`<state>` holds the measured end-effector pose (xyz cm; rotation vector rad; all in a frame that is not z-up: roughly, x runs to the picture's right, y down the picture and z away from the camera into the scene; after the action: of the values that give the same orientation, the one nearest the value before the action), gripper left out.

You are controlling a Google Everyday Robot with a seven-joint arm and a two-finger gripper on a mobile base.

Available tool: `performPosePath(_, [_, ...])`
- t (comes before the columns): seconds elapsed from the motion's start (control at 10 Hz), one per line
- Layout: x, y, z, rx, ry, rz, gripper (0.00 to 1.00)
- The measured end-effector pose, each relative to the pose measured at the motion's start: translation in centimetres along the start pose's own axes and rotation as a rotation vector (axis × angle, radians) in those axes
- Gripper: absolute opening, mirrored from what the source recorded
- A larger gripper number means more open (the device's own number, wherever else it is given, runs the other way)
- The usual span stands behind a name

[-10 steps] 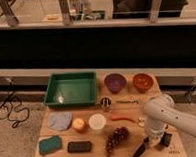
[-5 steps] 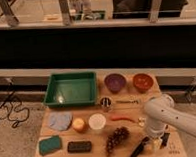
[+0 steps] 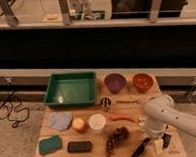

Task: Wipe table surface with brush

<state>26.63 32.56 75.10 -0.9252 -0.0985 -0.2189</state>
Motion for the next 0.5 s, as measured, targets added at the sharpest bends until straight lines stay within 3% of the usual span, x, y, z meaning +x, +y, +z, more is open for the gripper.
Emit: performPosePath(0.5, [0.00, 0.05, 0.08, -0.001, -0.002, 0.001, 0.80])
